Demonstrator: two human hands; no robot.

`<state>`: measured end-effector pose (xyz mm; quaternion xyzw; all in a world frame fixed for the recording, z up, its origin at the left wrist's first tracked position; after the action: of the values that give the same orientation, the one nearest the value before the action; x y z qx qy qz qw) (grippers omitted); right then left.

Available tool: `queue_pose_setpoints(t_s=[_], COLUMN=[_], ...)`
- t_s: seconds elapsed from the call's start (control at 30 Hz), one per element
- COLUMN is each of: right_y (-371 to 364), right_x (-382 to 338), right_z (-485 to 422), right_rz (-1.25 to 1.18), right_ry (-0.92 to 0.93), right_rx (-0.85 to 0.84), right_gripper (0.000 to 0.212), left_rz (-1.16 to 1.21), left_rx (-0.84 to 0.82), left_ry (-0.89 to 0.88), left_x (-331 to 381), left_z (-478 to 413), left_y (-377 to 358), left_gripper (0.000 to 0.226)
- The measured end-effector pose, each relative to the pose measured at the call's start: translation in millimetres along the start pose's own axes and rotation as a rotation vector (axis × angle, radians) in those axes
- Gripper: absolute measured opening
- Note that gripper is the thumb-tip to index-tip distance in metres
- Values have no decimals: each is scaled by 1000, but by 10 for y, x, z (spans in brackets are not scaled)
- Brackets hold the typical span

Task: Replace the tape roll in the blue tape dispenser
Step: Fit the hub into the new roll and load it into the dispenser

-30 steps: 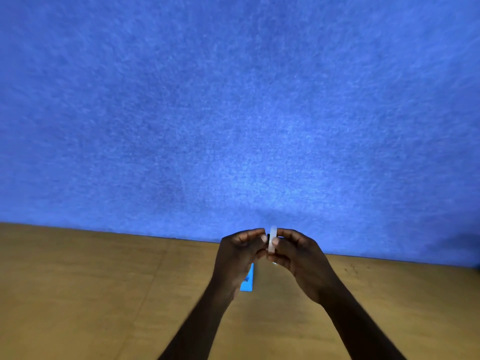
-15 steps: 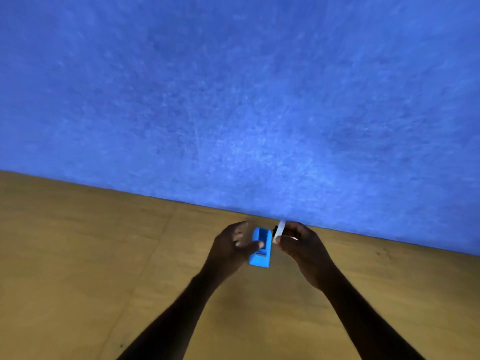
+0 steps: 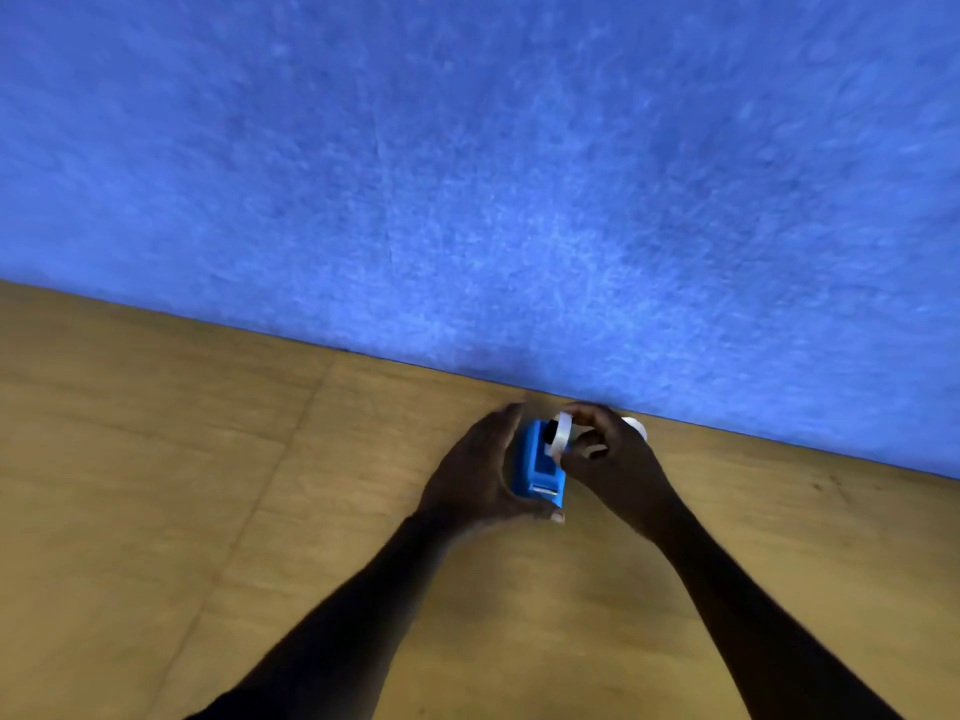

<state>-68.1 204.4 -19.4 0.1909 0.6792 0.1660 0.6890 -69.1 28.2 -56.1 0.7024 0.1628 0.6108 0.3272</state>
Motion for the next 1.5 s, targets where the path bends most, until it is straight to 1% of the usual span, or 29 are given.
queue_pose_setpoints(t_s=[0.17, 0.3, 0.4, 0.53, 0.73, 1.03, 1.2, 1.5], right_y=[-59, -88, -84, -86, -69, -33, -31, -40], right_x=[15, 29, 50, 56, 33, -48, -49, -69], right_z=[-40, -72, -93, -121, -160, -248, -281, -334], right_rz=[81, 69, 107, 157, 168, 276, 315, 362], right_ry=[62, 78, 122, 164, 155, 150, 126, 140], right_rx=[-48, -48, -49, -60, -122, -218, -250, -291], right_gripper=[54, 49, 48, 56, 51, 47, 50, 49], left_rz=[-97, -143, -165, -175, -174, -180, -181, -177], left_rx=[40, 57, 79, 82, 39, 36, 29, 26], left_ry=[-39, -55, -60, -68, -59, -47, -39, -37], left_x=[-19, -21, -18, -7, -11, -33, -49, -57], left_z=[-2, 6, 10, 8, 6, -5, -3, -8], left_y=[-27, -33, -24, -14, -12, -8, -20, -20], left_gripper=[118, 114, 112, 109, 108, 110, 111, 112])
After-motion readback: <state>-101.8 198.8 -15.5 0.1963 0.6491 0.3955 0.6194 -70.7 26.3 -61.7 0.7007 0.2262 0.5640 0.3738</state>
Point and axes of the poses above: each hand's wrist, its own z-axis away from the middle knuckle, its own y-axis out of the back of the hand, x = y × z, the point moved 3 cm from there along -z, towards the middle knuckle, and after that the axes turned 5 degrees about x, right-handed, at the moved point
